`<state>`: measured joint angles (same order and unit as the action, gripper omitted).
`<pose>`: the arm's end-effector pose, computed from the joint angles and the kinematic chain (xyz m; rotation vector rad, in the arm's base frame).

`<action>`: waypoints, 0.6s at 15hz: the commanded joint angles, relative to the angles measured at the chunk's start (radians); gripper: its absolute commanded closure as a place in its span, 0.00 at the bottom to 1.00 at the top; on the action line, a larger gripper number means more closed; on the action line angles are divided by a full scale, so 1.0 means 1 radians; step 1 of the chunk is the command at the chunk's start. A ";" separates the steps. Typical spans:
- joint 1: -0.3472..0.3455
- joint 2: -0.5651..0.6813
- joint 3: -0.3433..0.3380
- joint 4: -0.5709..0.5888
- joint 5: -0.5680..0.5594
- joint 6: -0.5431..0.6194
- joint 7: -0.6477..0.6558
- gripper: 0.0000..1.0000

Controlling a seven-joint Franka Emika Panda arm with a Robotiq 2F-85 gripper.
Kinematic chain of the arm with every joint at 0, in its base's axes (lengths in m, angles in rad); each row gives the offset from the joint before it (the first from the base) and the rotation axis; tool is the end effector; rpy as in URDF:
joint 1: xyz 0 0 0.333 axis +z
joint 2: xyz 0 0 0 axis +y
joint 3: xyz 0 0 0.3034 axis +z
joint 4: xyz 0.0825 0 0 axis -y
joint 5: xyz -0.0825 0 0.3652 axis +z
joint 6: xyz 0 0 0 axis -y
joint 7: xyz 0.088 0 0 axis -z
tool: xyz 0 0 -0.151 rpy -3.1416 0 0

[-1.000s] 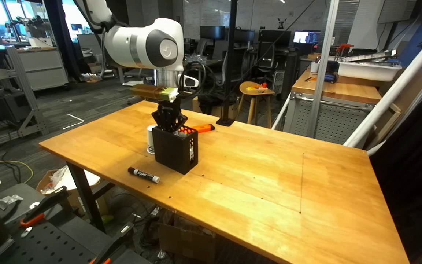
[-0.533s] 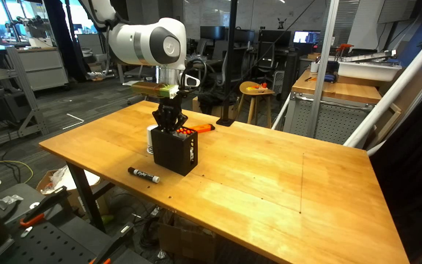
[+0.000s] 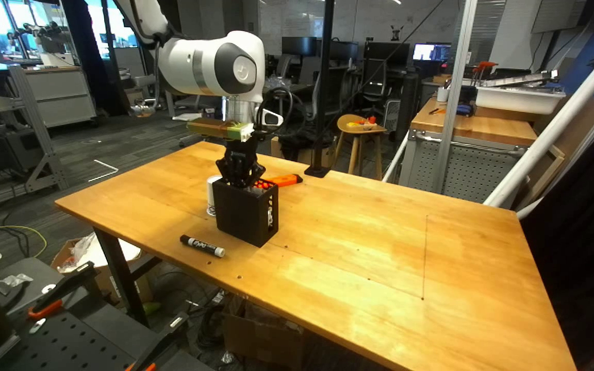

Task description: Pick up the white towel and place it on the basket, push the towel into the basket

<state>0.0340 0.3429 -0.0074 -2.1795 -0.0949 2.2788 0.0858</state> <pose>0.5080 0.0079 0.1739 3.0395 0.0175 -0.3656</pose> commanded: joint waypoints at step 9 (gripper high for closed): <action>-0.009 0.091 0.027 -0.013 0.089 0.034 -0.009 0.94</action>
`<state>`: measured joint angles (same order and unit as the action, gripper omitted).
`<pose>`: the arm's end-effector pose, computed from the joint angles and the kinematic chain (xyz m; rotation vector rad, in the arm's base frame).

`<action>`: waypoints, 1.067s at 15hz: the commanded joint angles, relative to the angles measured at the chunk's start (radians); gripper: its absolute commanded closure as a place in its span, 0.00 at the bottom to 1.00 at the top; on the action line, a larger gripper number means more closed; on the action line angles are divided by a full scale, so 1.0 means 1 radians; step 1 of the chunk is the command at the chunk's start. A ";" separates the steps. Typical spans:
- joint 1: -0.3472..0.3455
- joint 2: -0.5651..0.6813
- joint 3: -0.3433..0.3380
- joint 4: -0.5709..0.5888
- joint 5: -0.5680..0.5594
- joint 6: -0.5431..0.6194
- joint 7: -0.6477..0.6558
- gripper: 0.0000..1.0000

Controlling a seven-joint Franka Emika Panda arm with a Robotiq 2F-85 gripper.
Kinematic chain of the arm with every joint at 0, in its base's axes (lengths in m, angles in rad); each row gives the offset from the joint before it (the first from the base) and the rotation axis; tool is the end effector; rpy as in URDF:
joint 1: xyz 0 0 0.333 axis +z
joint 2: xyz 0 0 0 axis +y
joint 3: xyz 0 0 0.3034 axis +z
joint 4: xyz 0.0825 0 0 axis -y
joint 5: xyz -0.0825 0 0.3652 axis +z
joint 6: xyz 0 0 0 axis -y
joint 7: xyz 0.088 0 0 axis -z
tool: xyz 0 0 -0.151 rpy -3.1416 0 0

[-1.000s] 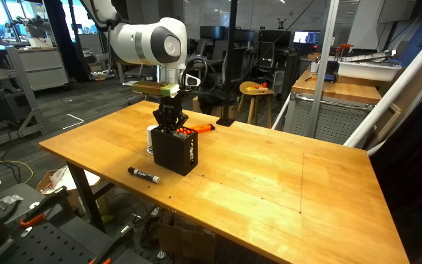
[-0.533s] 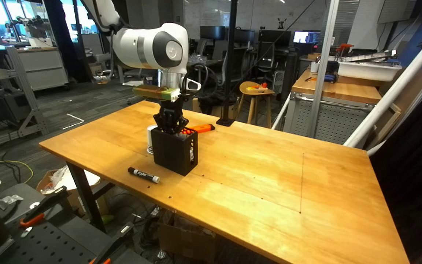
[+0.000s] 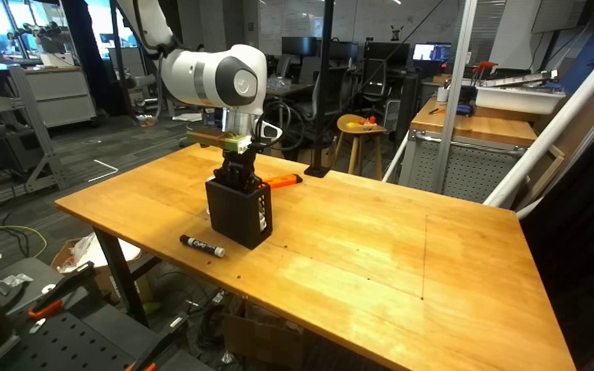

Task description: Pick up the white towel and place it on the basket, push the towel into the basket

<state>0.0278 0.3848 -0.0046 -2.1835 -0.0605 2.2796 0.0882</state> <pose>0.4992 0.0080 0.1514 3.0525 -0.0288 -0.4394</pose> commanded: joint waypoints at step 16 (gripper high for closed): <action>0.018 -0.303 0.004 -0.114 -0.094 -0.036 0.017 0.94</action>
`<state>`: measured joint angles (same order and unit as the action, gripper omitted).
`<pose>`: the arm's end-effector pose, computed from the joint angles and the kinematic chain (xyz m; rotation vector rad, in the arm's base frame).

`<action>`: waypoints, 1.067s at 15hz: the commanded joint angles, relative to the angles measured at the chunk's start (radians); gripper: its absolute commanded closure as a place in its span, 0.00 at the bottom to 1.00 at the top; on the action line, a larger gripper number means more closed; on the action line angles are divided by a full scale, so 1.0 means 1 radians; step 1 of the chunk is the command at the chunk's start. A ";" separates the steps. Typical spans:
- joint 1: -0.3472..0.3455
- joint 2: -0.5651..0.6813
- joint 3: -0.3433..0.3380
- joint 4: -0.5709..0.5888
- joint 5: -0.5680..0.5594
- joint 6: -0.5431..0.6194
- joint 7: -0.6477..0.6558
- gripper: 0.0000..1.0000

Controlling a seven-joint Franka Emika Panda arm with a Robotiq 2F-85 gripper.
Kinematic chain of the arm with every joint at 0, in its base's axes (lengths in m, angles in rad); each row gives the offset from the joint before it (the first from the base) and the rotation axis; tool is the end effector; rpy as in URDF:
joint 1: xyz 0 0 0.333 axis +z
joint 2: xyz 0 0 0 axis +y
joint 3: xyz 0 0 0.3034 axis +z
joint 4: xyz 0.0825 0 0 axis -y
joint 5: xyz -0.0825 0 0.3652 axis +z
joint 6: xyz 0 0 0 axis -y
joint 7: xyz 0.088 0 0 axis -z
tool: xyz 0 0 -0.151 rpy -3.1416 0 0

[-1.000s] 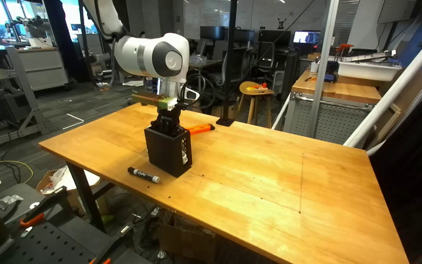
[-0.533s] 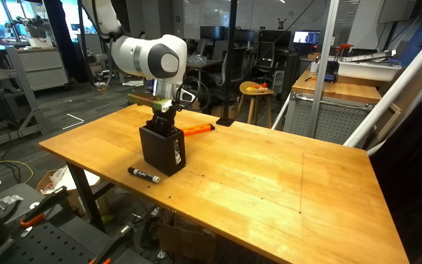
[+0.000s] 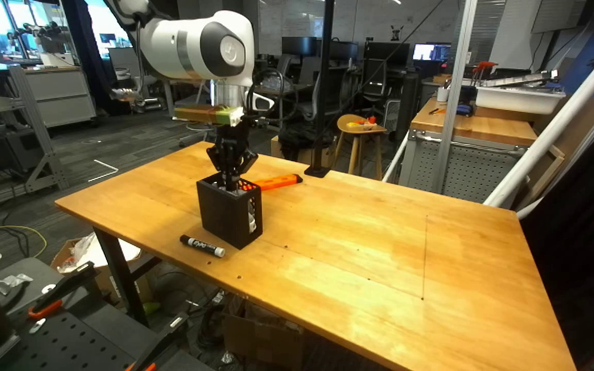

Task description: Pick up the white towel and place it on the basket, push the towel into the basket

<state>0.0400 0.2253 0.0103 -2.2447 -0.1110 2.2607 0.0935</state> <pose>0.4947 0.0184 0.2100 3.0351 0.0553 -0.3093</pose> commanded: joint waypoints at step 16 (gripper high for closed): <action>-0.020 -0.281 -0.001 -0.052 -0.022 0.013 -0.012 0.85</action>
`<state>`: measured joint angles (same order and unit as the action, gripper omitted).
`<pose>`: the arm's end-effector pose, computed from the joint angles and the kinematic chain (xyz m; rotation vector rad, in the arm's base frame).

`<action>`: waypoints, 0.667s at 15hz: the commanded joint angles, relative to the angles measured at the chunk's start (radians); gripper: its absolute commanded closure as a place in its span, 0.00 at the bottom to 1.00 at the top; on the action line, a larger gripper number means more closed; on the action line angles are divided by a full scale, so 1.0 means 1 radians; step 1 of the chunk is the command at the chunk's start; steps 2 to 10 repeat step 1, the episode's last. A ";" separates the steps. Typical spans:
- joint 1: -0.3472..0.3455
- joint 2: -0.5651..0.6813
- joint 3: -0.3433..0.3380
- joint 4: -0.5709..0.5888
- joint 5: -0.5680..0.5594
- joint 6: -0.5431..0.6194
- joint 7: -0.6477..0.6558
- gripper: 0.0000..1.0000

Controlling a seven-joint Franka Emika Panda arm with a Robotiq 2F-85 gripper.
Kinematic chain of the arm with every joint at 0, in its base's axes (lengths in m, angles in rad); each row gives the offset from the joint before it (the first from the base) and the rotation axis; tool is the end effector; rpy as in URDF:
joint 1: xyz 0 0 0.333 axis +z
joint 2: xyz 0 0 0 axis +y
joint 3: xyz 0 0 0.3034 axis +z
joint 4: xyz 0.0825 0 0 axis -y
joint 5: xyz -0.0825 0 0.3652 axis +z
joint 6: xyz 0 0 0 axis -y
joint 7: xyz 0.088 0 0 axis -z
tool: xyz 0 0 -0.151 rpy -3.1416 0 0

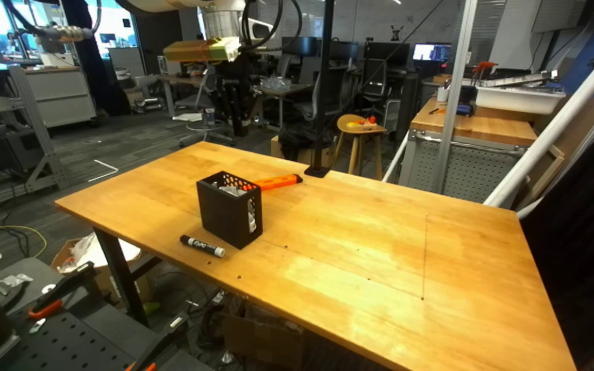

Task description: Pick up the white towel and place it on the basket, push the towel into the basket

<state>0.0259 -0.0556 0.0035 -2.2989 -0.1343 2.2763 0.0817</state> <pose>0.4959 0.0068 0.3299 3.0388 0.0504 0.0588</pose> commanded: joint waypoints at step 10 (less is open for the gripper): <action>-0.006 0.000 0.006 0.002 0.001 -0.002 -0.001 0.85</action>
